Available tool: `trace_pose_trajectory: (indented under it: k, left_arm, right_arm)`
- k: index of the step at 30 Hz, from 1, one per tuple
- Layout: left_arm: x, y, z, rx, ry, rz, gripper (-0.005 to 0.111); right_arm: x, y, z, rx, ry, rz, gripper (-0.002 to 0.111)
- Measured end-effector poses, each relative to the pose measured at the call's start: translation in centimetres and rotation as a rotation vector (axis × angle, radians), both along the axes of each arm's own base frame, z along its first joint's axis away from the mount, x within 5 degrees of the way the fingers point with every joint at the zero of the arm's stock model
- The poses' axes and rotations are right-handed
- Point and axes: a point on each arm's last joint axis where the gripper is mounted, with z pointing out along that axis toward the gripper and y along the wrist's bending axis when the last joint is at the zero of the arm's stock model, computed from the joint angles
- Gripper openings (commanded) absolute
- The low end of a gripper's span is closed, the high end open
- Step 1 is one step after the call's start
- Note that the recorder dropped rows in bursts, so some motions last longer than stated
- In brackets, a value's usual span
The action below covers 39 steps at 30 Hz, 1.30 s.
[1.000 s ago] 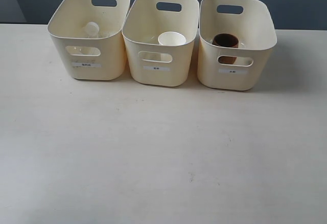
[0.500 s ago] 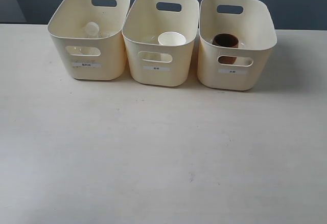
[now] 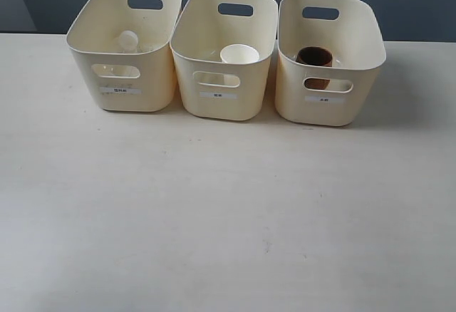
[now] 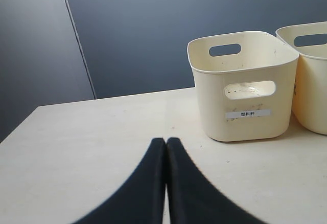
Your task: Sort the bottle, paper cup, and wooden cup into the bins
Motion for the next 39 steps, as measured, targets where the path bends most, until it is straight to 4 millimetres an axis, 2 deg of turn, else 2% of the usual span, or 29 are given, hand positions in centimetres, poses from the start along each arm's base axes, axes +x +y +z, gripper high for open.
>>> trace_pose_trajectory:
  k: [3, 4, 7, 15, 21, 33, 39]
  left_arm:
    - [0.0, 0.0, 0.0, 0.0, 0.0, 0.0, 0.0]
    - [0.0, 0.0, 0.0, 0.0, 0.0, 0.0, 0.0]
    - [0.0, 0.0, 0.0, 0.0, 0.0, 0.0, 0.0]
    - [0.0, 0.0, 0.0, 0.0, 0.0, 0.0, 0.0]
    - [0.0, 0.0, 0.0, 0.0, 0.0, 0.0, 0.0]
    - [0.0, 0.0, 0.0, 0.0, 0.0, 0.0, 0.0]
    - [0.0, 0.0, 0.0, 0.0, 0.0, 0.0, 0.0]
  right_arm:
    - [-0.7, -0.3, -2.5, 0.027, -0.074, -0.077, -0.001]
    - [-0.6, -0.4, -3.7, 0.044, -0.09, -0.098, -0.001]
    - [0.4, -0.5, -5.7, 0.066, -0.076, -0.127, -0.001]
    - [2.3, -1.1, -10.0, 0.121, -0.058, -0.189, -0.001]
    - [3.1, -1.3, -13.5, 0.113, 0.02, -0.217, -0.001]
    - [3.3, -1.6, -14.5, 0.096, 0.014, -0.246, -0.001]
    - [3.3, -1.9, -14.3, 0.097, -0.013, -0.279, -0.001]
